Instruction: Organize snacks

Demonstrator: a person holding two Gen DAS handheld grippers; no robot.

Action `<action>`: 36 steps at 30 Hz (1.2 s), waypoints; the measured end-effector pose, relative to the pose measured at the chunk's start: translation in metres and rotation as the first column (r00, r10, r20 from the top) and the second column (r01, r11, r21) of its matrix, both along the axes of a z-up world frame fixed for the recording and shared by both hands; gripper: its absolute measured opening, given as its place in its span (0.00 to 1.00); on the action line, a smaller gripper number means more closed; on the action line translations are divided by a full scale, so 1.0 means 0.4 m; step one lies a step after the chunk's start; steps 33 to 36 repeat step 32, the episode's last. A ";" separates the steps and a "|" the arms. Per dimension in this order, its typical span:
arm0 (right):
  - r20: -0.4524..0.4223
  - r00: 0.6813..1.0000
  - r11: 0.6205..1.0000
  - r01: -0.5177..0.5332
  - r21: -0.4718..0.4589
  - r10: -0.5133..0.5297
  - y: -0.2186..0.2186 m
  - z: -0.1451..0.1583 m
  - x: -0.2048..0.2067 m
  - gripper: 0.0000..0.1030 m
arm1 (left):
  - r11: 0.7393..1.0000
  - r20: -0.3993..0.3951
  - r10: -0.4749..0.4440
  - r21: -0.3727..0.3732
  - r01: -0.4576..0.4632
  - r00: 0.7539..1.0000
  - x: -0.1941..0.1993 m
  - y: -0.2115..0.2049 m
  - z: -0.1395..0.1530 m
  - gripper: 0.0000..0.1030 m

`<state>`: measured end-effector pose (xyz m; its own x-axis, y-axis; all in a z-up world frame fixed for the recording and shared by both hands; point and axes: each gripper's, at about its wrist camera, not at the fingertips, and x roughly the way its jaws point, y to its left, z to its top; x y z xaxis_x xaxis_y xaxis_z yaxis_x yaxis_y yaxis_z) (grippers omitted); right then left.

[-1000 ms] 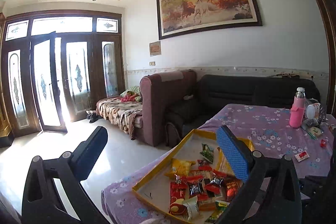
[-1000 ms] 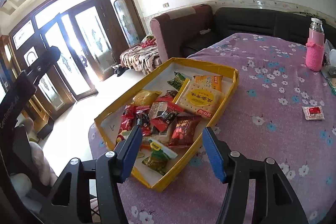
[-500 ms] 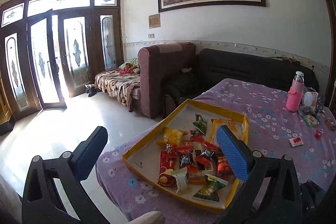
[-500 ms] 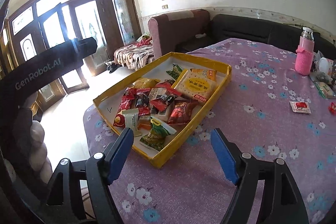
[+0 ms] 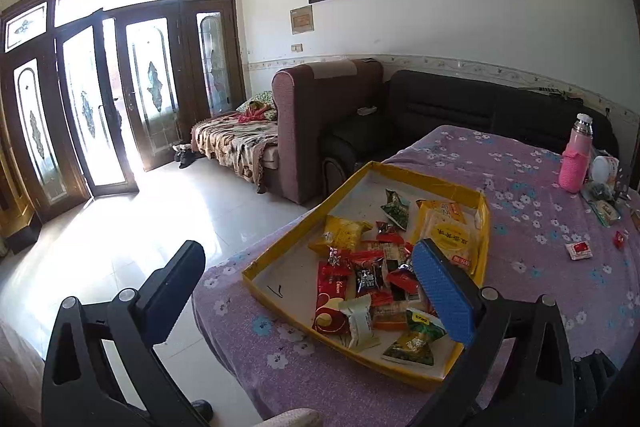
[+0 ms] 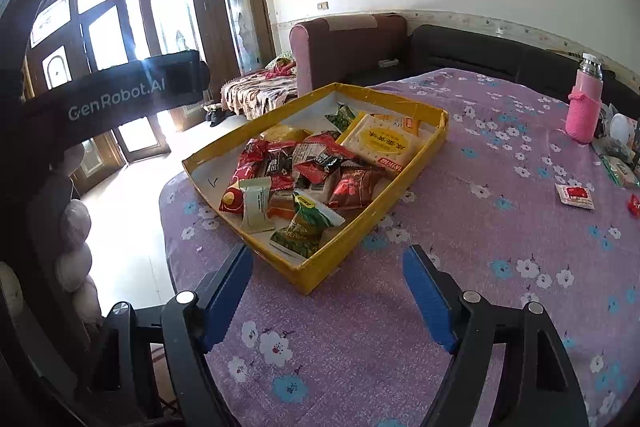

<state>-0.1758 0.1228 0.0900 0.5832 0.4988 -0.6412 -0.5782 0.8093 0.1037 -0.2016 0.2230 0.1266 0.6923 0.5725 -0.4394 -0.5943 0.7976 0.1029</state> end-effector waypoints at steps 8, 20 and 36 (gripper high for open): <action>-0.012 1.000 0.999 0.011 -0.033 -0.011 0.005 -0.034 0.012 0.78 | 0.998 -0.020 0.028 0.052 -0.027 0.999 0.000 -0.027 -0.014 1.00; -0.005 1.000 1.000 -0.003 -0.029 0.002 0.003 -0.038 0.014 0.79 | 0.999 -0.036 0.002 0.046 -0.001 0.999 0.009 -0.037 -0.016 1.00; -0.006 1.000 1.000 -0.003 0.009 0.003 -0.008 -0.032 0.013 0.79 | 0.999 -0.039 -0.032 0.028 0.034 0.999 0.008 -0.039 -0.017 1.00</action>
